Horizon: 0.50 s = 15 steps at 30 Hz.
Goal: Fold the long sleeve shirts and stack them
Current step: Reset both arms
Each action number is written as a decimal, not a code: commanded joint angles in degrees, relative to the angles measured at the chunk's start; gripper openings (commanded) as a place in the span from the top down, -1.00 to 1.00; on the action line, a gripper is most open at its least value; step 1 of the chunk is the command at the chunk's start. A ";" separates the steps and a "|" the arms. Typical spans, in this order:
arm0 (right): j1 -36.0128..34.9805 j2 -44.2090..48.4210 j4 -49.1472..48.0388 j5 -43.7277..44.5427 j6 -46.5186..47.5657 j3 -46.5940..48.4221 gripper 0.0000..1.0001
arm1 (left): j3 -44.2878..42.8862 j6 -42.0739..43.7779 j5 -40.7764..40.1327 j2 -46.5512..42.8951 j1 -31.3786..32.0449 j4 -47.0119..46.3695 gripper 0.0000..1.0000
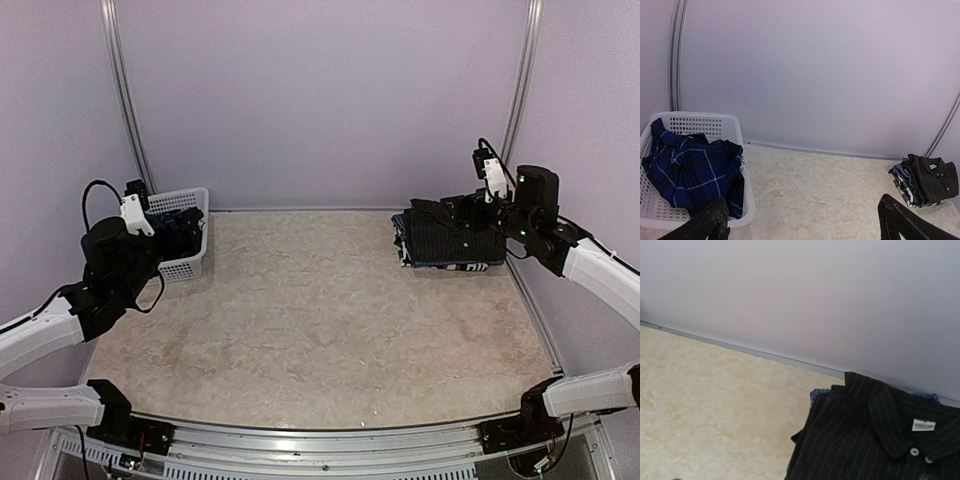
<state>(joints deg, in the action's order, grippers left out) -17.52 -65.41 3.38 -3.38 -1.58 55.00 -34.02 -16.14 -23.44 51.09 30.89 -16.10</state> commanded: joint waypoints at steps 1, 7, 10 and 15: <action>-0.57 0.78 -2.44 1.14 0.36 -0.64 -0.99 | -0.46 0.77 0.22 0.20 0.23 -0.56 -0.98; -0.56 0.90 -2.50 1.91 0.75 -0.72 -0.99 | -1.19 -0.09 -0.36 0.55 0.33 1.13 -0.98; -0.51 0.91 -2.26 2.38 0.98 -0.60 -0.99 | -1.34 -0.12 -0.68 0.26 0.31 1.57 -0.98; -0.48 1.08 -2.58 2.50 0.98 -0.97 -0.99 | -2.26 0.10 -1.49 0.24 0.31 2.70 -0.98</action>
<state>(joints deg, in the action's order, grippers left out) -17.52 -65.41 2.26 -1.65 -1.06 54.81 -34.20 -16.23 -23.62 51.59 30.96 -14.46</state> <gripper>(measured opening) 0.995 0.989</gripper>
